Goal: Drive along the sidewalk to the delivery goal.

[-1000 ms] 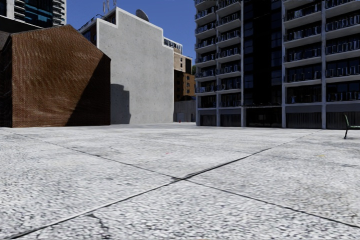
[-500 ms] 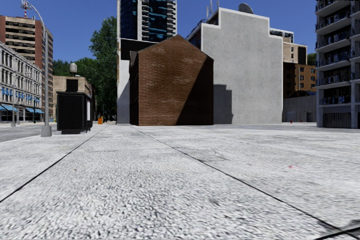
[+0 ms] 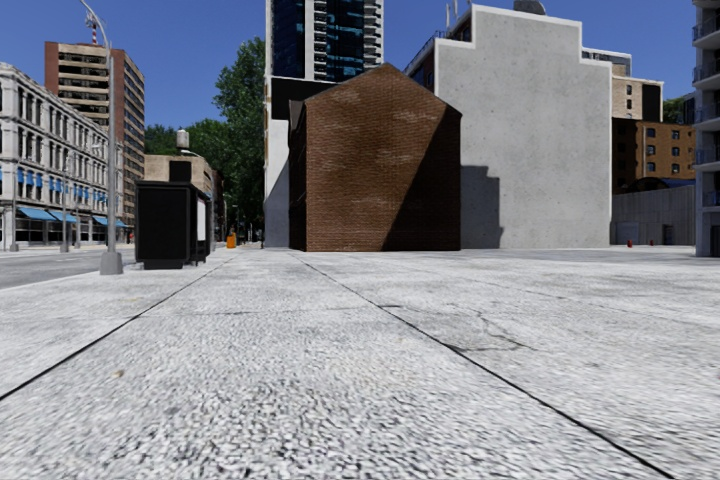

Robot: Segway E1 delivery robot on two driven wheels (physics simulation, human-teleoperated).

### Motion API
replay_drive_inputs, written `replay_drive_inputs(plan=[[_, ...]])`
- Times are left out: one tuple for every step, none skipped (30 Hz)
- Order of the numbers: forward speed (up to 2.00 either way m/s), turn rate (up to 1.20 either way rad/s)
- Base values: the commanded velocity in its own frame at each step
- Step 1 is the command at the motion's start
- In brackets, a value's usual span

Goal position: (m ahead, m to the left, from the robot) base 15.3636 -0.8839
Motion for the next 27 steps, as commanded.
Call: replay_drive_inputs(plan=[[1.77,0.0],[1.77,0.0],[1.77,0.0],[1.77,0.0],[1.77,0.0],[1.77,0.0],[1.77,0.0],[1.77,0.0],[1.77,0.0],[1.77,0.0],[1.77,0.0],[1.77,0.0],[1.77,0.0],[1.77,0.0],[1.77,0.0],[1.77,0.0],[1.77,0.0],[1.77,0.0],[1.77,0.0],[1.77,0.0],[1.77,0.0],[1.77,0.0],[1.77,0.0],[1.77,0.0],[1.77,0.0],[1.77,0.0],[1.77,0.0]])
